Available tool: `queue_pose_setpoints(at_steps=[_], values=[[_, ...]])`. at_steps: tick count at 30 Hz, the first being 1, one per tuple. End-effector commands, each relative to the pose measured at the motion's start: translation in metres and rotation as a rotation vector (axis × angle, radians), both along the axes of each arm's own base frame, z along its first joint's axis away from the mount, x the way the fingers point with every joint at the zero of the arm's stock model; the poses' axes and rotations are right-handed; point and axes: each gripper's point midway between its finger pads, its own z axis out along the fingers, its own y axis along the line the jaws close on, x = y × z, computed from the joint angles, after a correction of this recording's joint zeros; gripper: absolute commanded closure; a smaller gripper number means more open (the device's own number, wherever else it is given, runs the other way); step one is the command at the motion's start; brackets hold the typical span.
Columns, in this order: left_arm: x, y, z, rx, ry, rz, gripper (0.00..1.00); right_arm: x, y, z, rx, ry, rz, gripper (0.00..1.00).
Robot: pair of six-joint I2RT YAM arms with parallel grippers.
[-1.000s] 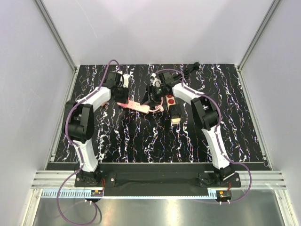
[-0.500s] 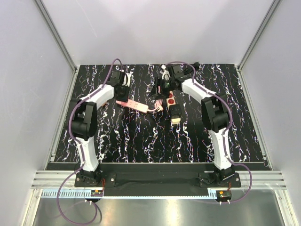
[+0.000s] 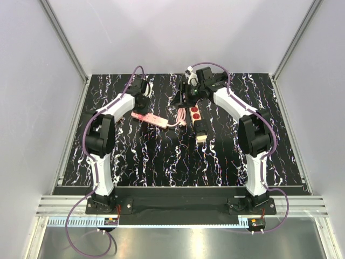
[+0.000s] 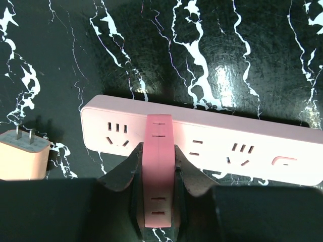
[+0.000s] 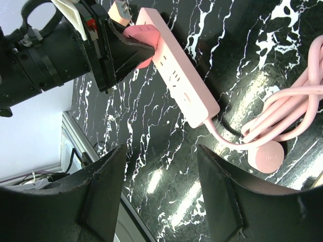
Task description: Insert the plug
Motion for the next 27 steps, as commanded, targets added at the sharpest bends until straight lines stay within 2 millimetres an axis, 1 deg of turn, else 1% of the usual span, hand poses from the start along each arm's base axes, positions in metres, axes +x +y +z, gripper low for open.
queue_pose_setpoints(at_steps=[1, 3, 6, 7, 9, 10, 12, 13, 14, 15, 16, 18, 19, 20, 22, 23, 24, 26, 27], values=[[-0.025, 0.027, -0.046, 0.121, 0.146, 0.032, 1.0, 0.003, -0.004, 0.023, 0.018, -0.071, 0.001, 0.36], [-0.025, 0.027, -0.046, 0.122, 0.146, 0.036, 1.0, 0.004, -0.004, 0.024, 0.019, -0.076, 0.0, 0.36], [-0.024, 0.027, -0.045, 0.12, 0.145, 0.037, 0.92, 0.003, -0.004, 0.023, 0.02, -0.074, 0.003, 0.36], [-0.024, 0.027, -0.045, 0.121, 0.146, 0.037, 0.79, 0.003, -0.005, 0.024, 0.021, -0.072, 0.002, 0.36], [-0.025, 0.027, -0.045, 0.12, 0.146, 0.037, 0.62, 0.002, -0.003, 0.024, 0.026, -0.071, 0.007, 0.36], [-0.026, 0.024, -0.043, 0.1, 0.147, 0.03, 0.47, 0.002, -0.003, 0.023, 0.025, -0.069, 0.007, 0.36], [-0.028, 0.016, -0.039, 0.06, 0.151, 0.003, 0.39, 0.001, -0.004, 0.025, 0.026, -0.074, 0.012, 0.36], [-0.028, 0.01, -0.033, 0.027, 0.142, -0.012, 0.37, 0.002, -0.004, 0.028, 0.028, -0.08, 0.011, 0.36], [-0.028, 0.008, -0.029, 0.016, 0.137, -0.016, 0.32, 0.0, -0.004, 0.029, 0.027, -0.085, 0.013, 0.36], [-0.027, 0.006, -0.025, 0.006, 0.128, -0.019, 0.31, 0.001, -0.005, 0.03, 0.027, -0.088, 0.01, 0.36], [-0.025, 0.004, -0.015, -0.007, 0.108, -0.023, 0.3, 0.0, -0.005, 0.031, 0.026, -0.09, 0.011, 0.36], [-0.022, 0.002, -0.005, -0.018, 0.089, -0.026, 0.27, 0.0, -0.005, 0.028, 0.023, -0.083, 0.01, 0.36], [-0.019, 0.001, 0.006, -0.026, 0.064, -0.027, 0.26, 0.0, -0.005, 0.028, 0.024, -0.084, 0.011, 0.36], [-0.019, 0.001, 0.013, -0.027, 0.059, -0.024, 0.25, 0.001, -0.004, 0.025, 0.024, -0.077, 0.012, 0.36], [-0.016, 0.001, 0.031, -0.034, 0.025, -0.025, 0.23, 0.001, -0.004, 0.024, 0.027, -0.074, 0.012, 0.36], [-0.017, 0.001, 0.037, -0.033, 0.018, -0.026, 0.22, 0.001, -0.003, 0.024, 0.026, -0.075, 0.014, 0.36], [-0.017, 0.002, 0.05, -0.04, -0.008, -0.025, 0.22, 0.002, -0.005, 0.024, 0.024, -0.075, 0.011, 0.36], [-0.018, 0.002, 0.061, -0.049, -0.031, -0.029, 0.21, 0.001, -0.004, 0.025, 0.024, -0.076, 0.01, 0.36], [-0.019, 0.002, 0.07, -0.056, -0.049, -0.029, 0.2, 0.001, -0.004, 0.024, 0.023, -0.075, 0.011, 0.36]])
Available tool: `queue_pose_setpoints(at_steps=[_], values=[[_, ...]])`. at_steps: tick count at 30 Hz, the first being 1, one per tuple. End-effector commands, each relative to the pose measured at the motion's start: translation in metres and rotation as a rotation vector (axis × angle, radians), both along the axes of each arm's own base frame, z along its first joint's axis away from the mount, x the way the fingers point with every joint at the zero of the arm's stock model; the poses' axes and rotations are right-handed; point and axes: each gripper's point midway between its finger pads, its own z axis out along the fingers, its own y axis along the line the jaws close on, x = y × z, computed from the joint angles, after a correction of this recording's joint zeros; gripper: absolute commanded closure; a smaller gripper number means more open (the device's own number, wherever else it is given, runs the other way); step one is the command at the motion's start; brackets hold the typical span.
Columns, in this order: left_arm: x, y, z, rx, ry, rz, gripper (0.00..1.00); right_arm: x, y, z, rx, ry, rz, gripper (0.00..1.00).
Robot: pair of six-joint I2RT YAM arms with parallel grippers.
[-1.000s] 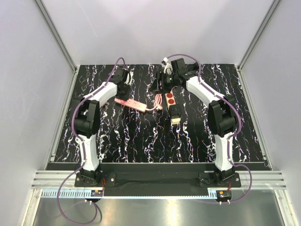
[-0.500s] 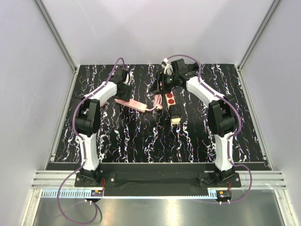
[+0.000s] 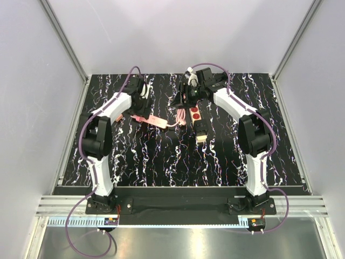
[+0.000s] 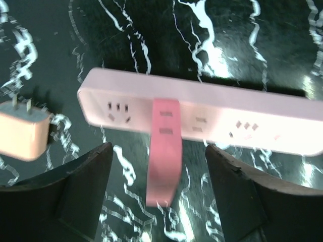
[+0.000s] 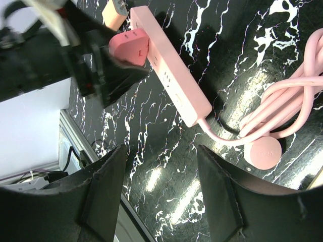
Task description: Insert the plug
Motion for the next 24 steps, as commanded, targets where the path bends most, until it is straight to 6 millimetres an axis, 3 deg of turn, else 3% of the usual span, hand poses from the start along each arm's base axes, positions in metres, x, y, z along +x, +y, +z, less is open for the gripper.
queue_pose_setpoints(at_steps=[1, 9, 12, 18, 20, 23, 24], values=[[0.002, -0.007, 0.062, -0.053, -0.125, -0.027, 0.19, 0.003, -0.002, 0.029, 0.031, -0.078, 0.006, 0.36], [0.001, -0.011, 0.09, -0.092, -0.178, -0.033, 0.17, 0.001, -0.004, 0.031, 0.032, -0.08, 0.005, 0.36], [0.005, -0.003, 0.096, -0.079, -0.201, -0.002, 0.18, 0.0, -0.002, 0.027, 0.036, -0.067, 0.014, 0.43], [0.022, 0.037, 0.106, -0.109, -0.245, 0.167, 0.2, 0.0, -0.001, 0.025, 0.041, -0.06, 0.023, 0.43], [0.028, 0.061, 0.105, -0.103, -0.246, 0.234, 0.2, 0.0, -0.001, 0.026, 0.041, -0.065, 0.024, 0.43], [0.032, 0.094, 0.095, -0.037, -0.239, 0.289, 0.21, -0.002, 0.0, 0.028, 0.05, -0.062, 0.03, 0.42], [0.034, 0.1, 0.083, -0.015, -0.213, 0.291, 0.21, -0.002, 0.0, 0.027, 0.05, -0.058, 0.031, 0.42]])
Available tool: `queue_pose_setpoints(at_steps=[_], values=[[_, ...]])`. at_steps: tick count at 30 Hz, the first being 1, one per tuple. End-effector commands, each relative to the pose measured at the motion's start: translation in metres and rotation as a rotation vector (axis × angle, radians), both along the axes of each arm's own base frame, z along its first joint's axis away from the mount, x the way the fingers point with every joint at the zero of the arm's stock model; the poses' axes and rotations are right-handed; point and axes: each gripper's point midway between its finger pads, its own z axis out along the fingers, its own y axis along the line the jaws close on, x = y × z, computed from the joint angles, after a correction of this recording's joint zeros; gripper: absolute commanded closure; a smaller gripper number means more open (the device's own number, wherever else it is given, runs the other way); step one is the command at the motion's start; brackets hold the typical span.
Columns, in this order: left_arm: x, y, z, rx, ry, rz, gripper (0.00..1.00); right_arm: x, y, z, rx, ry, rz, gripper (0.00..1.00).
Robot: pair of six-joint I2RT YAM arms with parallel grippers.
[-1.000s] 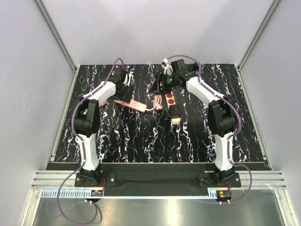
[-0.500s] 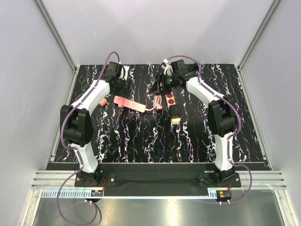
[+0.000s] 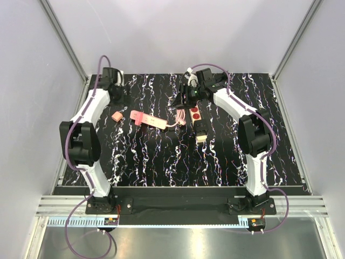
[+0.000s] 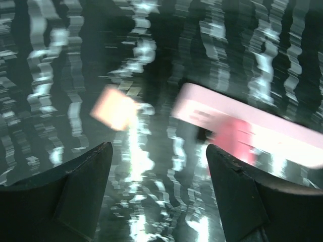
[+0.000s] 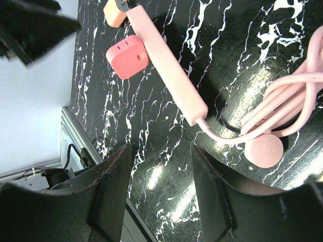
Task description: Insert the plug
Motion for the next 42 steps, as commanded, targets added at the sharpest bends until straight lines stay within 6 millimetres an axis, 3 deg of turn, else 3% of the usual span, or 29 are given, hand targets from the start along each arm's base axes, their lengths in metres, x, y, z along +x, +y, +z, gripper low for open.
queue_pose_setpoints(at_steps=[1, 4, 6, 11, 14, 23, 30, 34, 35, 38, 40, 42], values=[[0.018, 0.033, 0.004, 0.068, -0.033, 0.066, 0.21, 0.001, 0.0, 0.029, 0.045, -0.068, 0.021, 0.43], [0.017, 0.049, -0.021, 0.118, 0.031, 0.055, 0.21, 0.0, 0.0, 0.031, 0.051, -0.069, 0.025, 0.42], [0.021, 0.049, -0.035, 0.103, 0.059, 0.021, 0.21, -0.001, 0.001, 0.032, 0.056, -0.068, 0.028, 0.42], [0.025, 0.046, -0.048, 0.103, 0.083, -0.043, 0.21, -0.001, 0.001, 0.035, 0.062, -0.073, 0.033, 0.42], [0.023, 0.058, -0.054, 0.081, 0.099, -0.023, 0.19, 0.0, 0.003, 0.035, 0.069, -0.071, 0.036, 0.41], [0.013, 0.058, -0.097, 0.065, 0.205, -0.033, 0.2, -0.001, 0.003, 0.036, 0.072, -0.07, 0.038, 0.41], [0.017, 0.056, -0.104, 0.055, 0.214, -0.044, 0.24, -0.002, 0.003, 0.036, 0.072, -0.074, 0.04, 0.41], [0.016, 0.049, -0.102, 0.018, 0.211, -0.056, 0.48, -0.002, 0.002, 0.039, 0.073, -0.079, 0.041, 0.41], [0.013, 0.047, -0.098, 0.012, 0.206, -0.054, 0.65, -0.002, 0.003, 0.038, 0.074, -0.078, 0.04, 0.41], [0.007, 0.046, -0.08, 0.012, 0.177, -0.03, 0.9, -0.002, 0.003, 0.039, 0.075, -0.085, 0.045, 0.42], [0.002, 0.044, -0.064, 0.024, 0.147, -0.015, 0.99, -0.002, 0.001, 0.041, 0.068, -0.093, 0.034, 0.41], [-0.005, 0.051, -0.033, 0.091, 0.081, 0.021, 1.0, -0.001, -0.001, 0.044, 0.062, -0.103, 0.018, 0.41]])
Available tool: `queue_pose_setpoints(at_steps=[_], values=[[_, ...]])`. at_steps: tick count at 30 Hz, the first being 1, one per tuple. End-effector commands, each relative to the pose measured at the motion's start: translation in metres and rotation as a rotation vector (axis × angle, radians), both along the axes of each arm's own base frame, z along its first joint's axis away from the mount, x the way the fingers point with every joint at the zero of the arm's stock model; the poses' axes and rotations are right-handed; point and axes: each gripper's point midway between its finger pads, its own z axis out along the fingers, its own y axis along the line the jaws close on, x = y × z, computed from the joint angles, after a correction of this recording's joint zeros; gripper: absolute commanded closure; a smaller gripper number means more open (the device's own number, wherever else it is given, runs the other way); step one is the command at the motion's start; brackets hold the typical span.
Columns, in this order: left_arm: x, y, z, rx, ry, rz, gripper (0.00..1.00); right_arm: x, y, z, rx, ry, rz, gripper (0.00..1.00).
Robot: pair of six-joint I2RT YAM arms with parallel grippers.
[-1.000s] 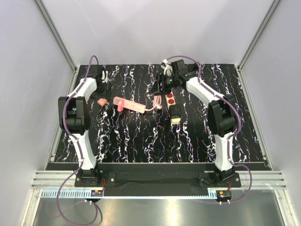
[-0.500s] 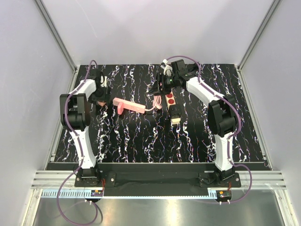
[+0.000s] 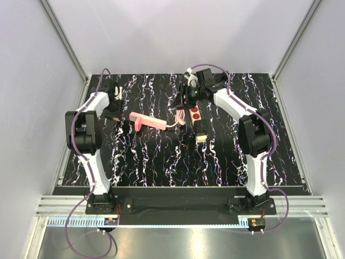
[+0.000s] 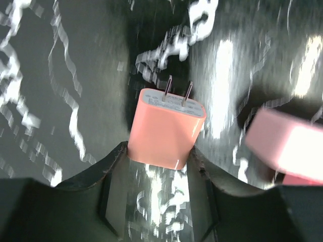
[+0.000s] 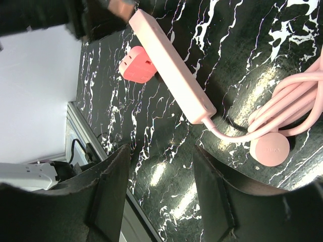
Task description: Insert the plug
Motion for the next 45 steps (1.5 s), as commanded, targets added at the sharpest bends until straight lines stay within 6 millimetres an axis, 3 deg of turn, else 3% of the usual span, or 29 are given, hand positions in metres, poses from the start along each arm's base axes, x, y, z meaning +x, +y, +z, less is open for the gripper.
queue_pose_setpoints(at_steps=[1, 2, 5, 9, 10, 12, 15, 23, 32, 45], values=[[-0.001, -0.007, 0.081, 0.072, -0.191, 0.006, 1.0, 0.001, -0.004, 0.046, 0.047, -0.119, -0.008, 0.41], [-0.006, -0.011, 0.104, 0.085, -0.247, -0.001, 1.0, 0.0, -0.003, 0.049, 0.053, -0.121, -0.004, 0.41], [-0.02, -0.029, 0.144, 0.105, -0.344, -0.041, 1.0, -0.004, -0.003, 0.061, 0.073, -0.142, -0.002, 0.4], [-0.048, -0.068, 0.181, 0.076, -0.442, -0.138, 1.0, -0.016, 0.002, 0.075, 0.126, -0.146, 0.04, 0.4], [-0.059, -0.088, 0.194, 0.063, -0.482, -0.198, 1.0, -0.02, 0.003, 0.082, 0.143, -0.151, 0.05, 0.4], [-0.075, -0.118, 0.197, 0.043, -0.499, -0.291, 1.0, -0.029, 0.008, 0.097, 0.186, -0.171, 0.072, 0.4], [-0.097, -0.147, 0.212, 0.002, -0.548, -0.384, 1.0, -0.043, 0.017, 0.113, 0.197, -0.213, 0.1, 0.39], [-0.117, -0.172, 0.227, -0.043, -0.599, -0.432, 1.0, -0.084, 0.039, 0.149, 0.363, -0.208, 0.272, 0.36], [-0.123, -0.19, 0.232, -0.084, -0.612, -0.466, 1.0, -0.097, 0.067, 0.138, 0.366, -0.162, 0.327, 0.36], [-0.128, -0.205, 0.244, -0.09, -0.652, -0.503, 1.0, -0.095, 0.074, 0.122, 0.345, -0.11, 0.337, 0.4]])
